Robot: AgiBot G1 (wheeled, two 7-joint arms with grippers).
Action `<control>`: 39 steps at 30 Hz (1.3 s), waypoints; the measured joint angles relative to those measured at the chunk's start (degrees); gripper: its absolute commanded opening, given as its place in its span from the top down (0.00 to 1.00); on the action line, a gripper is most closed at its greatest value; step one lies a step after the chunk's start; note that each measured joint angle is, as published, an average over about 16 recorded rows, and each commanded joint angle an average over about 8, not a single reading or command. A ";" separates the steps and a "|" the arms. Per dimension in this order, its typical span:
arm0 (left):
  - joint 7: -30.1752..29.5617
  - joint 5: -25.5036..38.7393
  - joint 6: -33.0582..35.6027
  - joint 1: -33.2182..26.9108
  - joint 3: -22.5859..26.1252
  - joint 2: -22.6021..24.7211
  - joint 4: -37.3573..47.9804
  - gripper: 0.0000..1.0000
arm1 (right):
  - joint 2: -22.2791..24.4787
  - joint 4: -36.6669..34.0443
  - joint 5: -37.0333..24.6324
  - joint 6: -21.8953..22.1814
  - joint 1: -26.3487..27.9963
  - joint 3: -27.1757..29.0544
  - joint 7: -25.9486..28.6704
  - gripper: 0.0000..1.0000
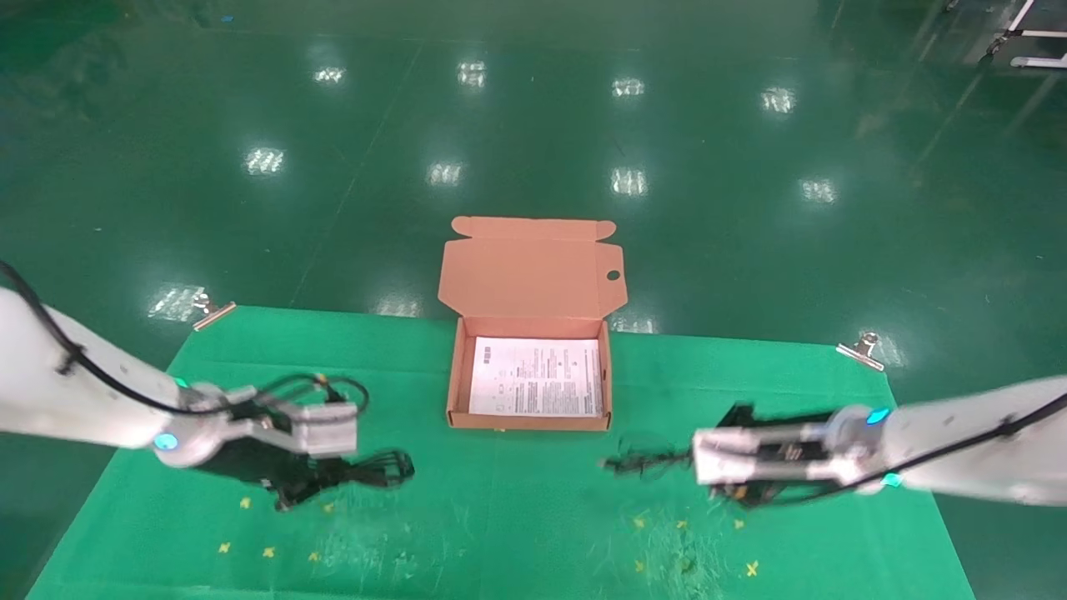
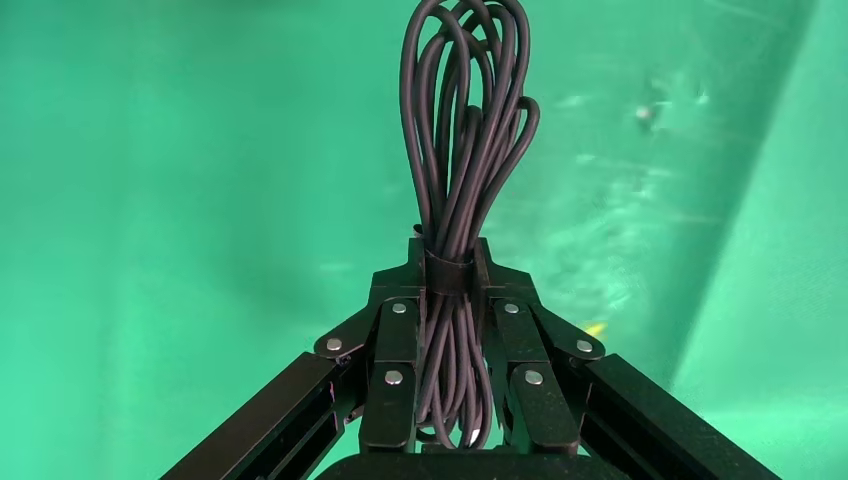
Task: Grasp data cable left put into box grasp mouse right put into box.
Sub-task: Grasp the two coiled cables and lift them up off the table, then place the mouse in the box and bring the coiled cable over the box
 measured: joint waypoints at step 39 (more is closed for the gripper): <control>-7.39 13.63 -10.15 -16.03 -1.94 4.61 -8.79 1.00 | -20.39 -20.14 11.87 9.87 25.02 7.19 -15.40 1.00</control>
